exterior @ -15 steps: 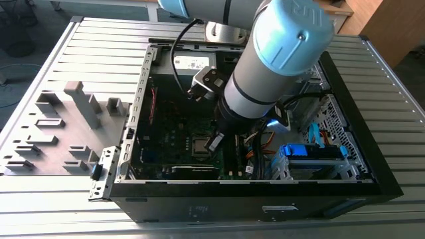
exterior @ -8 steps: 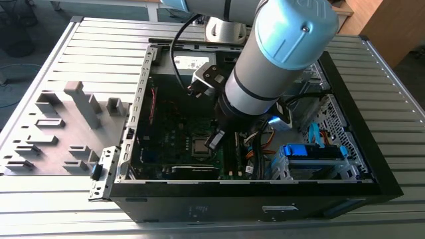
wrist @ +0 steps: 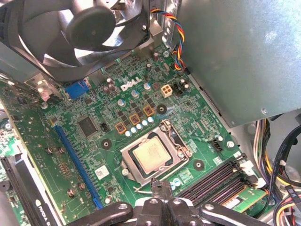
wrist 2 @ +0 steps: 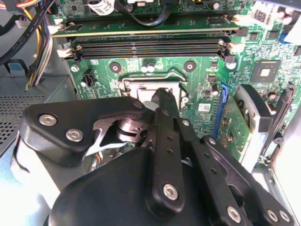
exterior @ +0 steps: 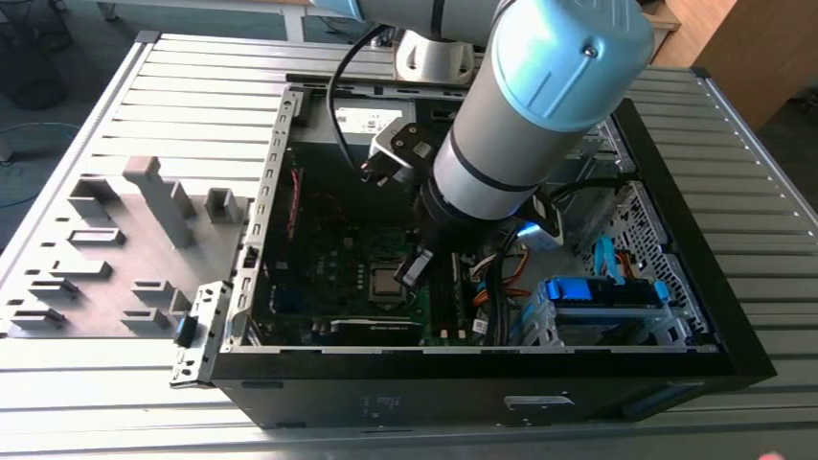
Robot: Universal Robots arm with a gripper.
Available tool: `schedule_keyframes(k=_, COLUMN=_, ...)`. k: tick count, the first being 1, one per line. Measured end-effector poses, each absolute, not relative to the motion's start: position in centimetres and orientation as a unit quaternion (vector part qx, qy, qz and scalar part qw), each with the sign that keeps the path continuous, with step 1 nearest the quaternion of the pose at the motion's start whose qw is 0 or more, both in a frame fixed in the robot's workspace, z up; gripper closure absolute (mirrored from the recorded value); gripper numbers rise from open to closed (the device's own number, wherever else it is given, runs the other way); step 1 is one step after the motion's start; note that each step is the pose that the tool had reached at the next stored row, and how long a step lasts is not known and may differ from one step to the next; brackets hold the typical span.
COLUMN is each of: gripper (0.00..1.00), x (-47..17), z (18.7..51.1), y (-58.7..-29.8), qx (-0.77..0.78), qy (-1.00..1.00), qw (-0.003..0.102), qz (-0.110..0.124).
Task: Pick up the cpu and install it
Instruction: 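Install the first cpu locking lever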
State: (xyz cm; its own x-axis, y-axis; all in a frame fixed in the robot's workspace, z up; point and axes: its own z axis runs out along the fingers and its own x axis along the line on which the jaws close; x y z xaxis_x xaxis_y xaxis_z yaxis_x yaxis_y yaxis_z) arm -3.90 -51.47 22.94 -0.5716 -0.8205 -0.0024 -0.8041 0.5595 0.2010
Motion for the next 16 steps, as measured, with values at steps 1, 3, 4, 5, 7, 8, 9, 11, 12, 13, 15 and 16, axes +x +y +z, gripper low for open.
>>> schedule_keyframes(k=1, gripper=0.89, x=-3.90, z=22.95, y=-51.47, qx=0.461, qy=-0.882, qw=0.046, qz=-0.090)
schedule_keyframes(k=3, gripper=0.89, x=-3.90, z=23.04, y=-51.47, qx=0.461, qy=-0.882, qw=0.046, qz=-0.090)
schedule_keyframes(k=4, gripper=0.89, x=-3.90, z=23.12, y=-51.47, qx=0.461, qy=-0.882, qw=0.046, qz=-0.090)
schedule_keyframes(k=5, gripper=0.89, x=-3.90, z=23.13, y=-51.47, qx=0.461, qy=-0.882, qw=0.046, qz=-0.090)
schedule_keyframes(k=7, gripper=0.89, x=-3.90, z=23.13, y=-51.47, qx=0.461, qy=-0.882, qw=0.046, qz=-0.090)
schedule_keyframes(k=8, gripper=0.89, x=-3.91, z=23.14, y=-51.47, qx=0.461, qy=-0.882, qw=0.046, qz=-0.090)
schedule_keyframes(k=9, gripper=0.89, x=-3.91, z=23.13, y=-51.47, qx=0.461, qy=-0.882, qw=0.046, qz=-0.090)
schedule_keyframes(k=11, gripper=0.89, x=-3.91, z=23.14, y=-51.47, qx=0.461, qy=-0.882, qw=0.045, qz=-0.091)
schedule_keyframes(k=12, gripper=0.89, x=-3.90, z=23.14, y=-51.47, qx=0.461, qy=-0.882, qw=0.045, qz=-0.091)
schedule_keyframes(k=13, gripper=0.89, x=-3.90, z=23.14, y=-51.47, qx=0.461, qy=-0.882, qw=0.045, qz=-0.091)
schedule_keyframes(k=15, gripper=0.89, x=-3.91, z=23.14, y=-51.47, qx=0.461, qy=-0.882, qw=0.045, qz=-0.091)
schedule_keyframes(k=16, gripper=0.89, x=-3.92, z=23.13, y=-51.47, qx=0.461, qy=-0.882, qw=0.045, qz=-0.091)
